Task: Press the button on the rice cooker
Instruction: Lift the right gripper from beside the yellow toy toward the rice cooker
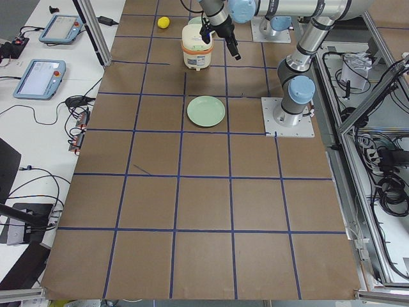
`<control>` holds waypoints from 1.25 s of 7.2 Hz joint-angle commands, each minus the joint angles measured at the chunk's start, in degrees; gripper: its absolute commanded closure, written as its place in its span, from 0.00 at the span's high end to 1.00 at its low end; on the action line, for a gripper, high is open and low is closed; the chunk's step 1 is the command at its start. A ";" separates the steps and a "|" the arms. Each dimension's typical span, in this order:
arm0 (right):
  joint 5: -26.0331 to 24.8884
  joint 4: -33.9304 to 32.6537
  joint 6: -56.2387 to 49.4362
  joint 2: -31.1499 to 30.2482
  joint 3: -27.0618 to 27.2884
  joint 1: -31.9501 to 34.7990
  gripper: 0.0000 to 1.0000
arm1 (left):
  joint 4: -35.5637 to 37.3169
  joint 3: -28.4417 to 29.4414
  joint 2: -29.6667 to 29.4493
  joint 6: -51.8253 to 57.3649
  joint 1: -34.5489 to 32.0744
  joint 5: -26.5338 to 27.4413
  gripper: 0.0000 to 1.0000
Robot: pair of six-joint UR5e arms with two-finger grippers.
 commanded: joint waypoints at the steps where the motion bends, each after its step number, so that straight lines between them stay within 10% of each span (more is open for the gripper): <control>1: 5.63 0.29 -0.66 -0.09 0.39 0.07 0.07 | -0.08 0.00 0.00 0.00 0.00 0.00 1.00; 9: 15.94 -7.16 -0.67 2.11 9.26 0.16 0.10 | 0.00 0.00 0.00 0.00 0.00 0.00 1.00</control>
